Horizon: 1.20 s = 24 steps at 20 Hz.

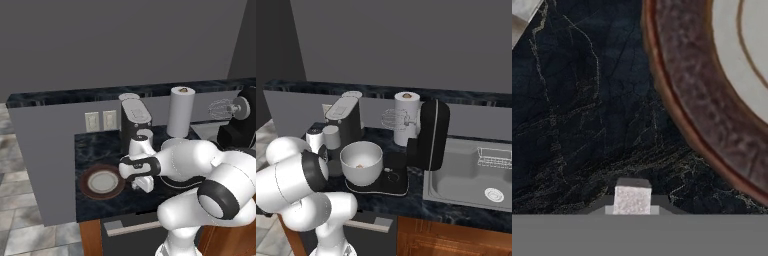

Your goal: Add butter and sugar cubes to the stand mixer bowl and then turn on the stand mixer to begin making frosting.

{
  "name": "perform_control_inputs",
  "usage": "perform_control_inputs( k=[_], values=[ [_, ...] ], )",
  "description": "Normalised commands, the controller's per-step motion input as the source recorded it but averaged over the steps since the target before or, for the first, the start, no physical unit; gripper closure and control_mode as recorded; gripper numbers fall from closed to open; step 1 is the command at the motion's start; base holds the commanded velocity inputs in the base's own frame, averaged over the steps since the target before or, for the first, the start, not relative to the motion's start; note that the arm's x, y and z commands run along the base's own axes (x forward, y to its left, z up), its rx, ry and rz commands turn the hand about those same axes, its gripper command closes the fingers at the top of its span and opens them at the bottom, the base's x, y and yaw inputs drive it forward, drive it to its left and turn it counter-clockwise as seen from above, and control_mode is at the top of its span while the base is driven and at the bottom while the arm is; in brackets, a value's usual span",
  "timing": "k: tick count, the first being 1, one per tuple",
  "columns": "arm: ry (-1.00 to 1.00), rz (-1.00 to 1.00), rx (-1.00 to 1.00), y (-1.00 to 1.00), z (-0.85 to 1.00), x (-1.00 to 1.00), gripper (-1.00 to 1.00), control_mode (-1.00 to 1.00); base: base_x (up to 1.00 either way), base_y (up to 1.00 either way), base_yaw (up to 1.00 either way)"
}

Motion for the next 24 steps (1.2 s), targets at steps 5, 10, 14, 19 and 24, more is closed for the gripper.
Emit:
perform_control_inputs(
  k=[5,10,14,19,24],
  values=[
    [0.0,0.0,0.0,0.0,0.0,0.0,1.0,-1.0,0.0,0.0,0.0],
    [0.0,0.0,0.0,0.0,-0.01,0.0,1.0,-1.0,0.0,0.0,0.0],
    [0.0,0.0,0.0,0.0,0.06,-0.02,1.0,-1.0,0.0,0.0,0.0],
    [0.0,0.0,0.0,-0.02,0.55,-0.2,1.0,-1.0,0.0,0.0,0.0],
    [0.0,0.0,0.0,-0.13,0.66,-0.56,1.0,-1.0,0.0,0.0,0.0]
  ],
)
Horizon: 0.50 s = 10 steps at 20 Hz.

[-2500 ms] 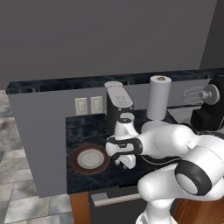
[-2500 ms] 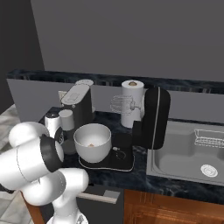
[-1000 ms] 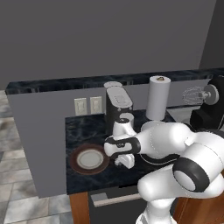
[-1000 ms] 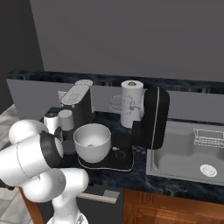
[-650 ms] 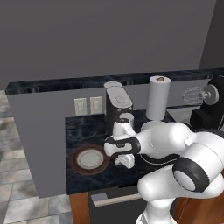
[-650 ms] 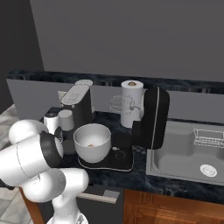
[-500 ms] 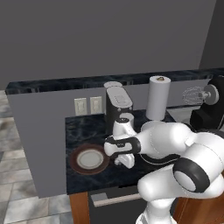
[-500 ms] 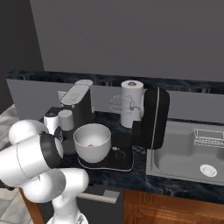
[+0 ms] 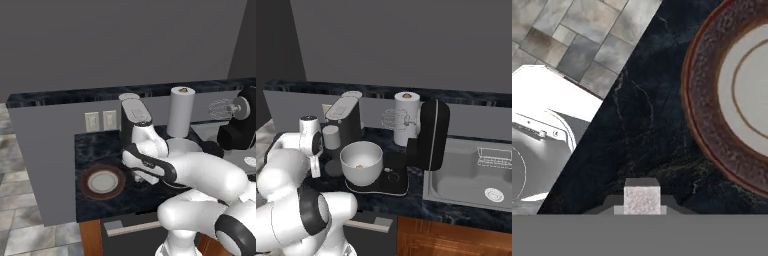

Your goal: Add butter and sugar cubes to the stand mixer bowl and then turn on the stand mixer to begin making frosting.

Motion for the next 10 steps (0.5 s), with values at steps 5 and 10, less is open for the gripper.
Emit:
perform_control_inputs(
  k=[5,10],
  values=[
    [0.0,-0.01,0.0,-0.16,0.59,-0.76,1.0,-1.0,0.0,0.0,0.0],
    [0.0,-0.09,0.0,-0.24,0.62,-0.69,1.0,-1.0,0.0,0.0,0.0]
  ],
)
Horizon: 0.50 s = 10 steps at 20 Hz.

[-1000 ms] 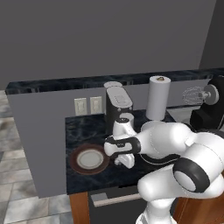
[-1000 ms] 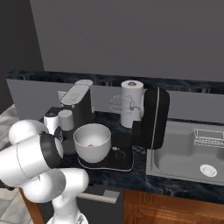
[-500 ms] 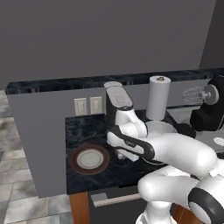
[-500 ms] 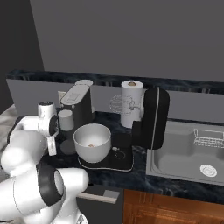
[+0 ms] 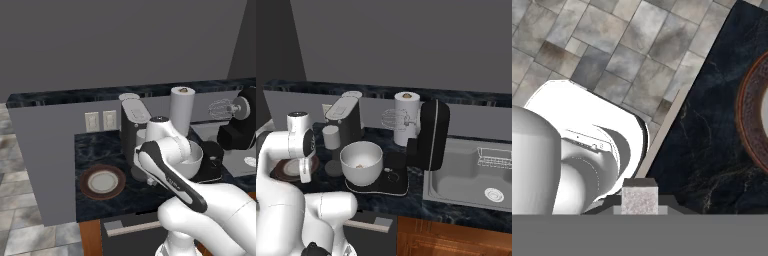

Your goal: Add butter and sugar cubes to the stand mixer bowl and then turn on the stand mixer to begin making frosting.

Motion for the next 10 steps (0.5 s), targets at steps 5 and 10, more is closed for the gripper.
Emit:
perform_control_inputs(
  k=[5,10],
  values=[
    [0.0,-0.26,0.0,-0.27,0.67,-0.2,1.0,-1.0,0.0,0.0,0.0],
    [0.0,-0.32,0.0,-0.3,0.73,-0.04,1.0,-1.0,0.0,0.0,0.0]
  ],
)
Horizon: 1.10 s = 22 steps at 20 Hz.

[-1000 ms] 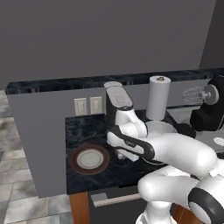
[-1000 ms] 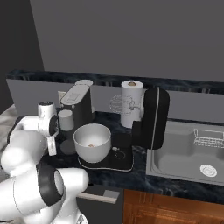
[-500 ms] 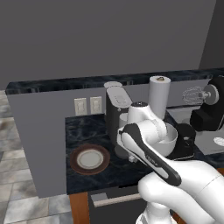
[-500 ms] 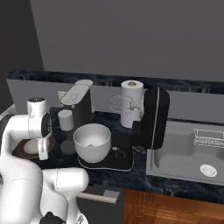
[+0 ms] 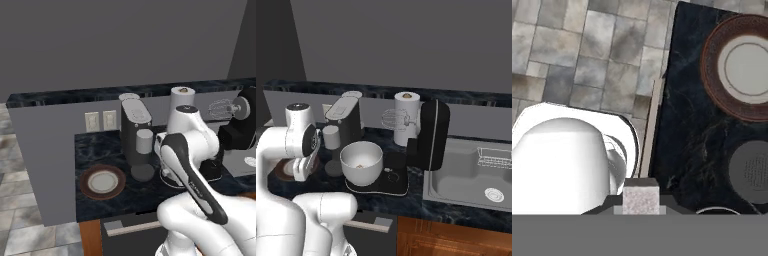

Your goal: Add butter and sugar cubes to the stand mixer bowl and then turn on the stand mixer to begin making frosting.

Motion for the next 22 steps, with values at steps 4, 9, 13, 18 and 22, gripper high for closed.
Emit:
perform_control_inputs(
  k=[4,9,13,18,22],
  values=[
    [0.0,-0.36,0.0,-0.27,0.71,-0.04,1.0,-1.0,0.0,0.0,0.0],
    [0.0,-0.41,0.0,-0.15,0.68,-0.01,1.0,-1.0,0.0,0.0,0.0],
    [0.0,-0.44,0.0,-0.11,0.36,-0.01,1.0,-1.0,0.0,0.0,0.0],
    [-0.01,-0.48,0.0,-0.29,0.01,0.0,1.0,-1.0,0.0,0.0,0.0],
    [-0.08,-0.4,-0.03,-0.42,-0.09,0.0,1.0,-1.0,0.0,0.0,0.0]
  ],
)
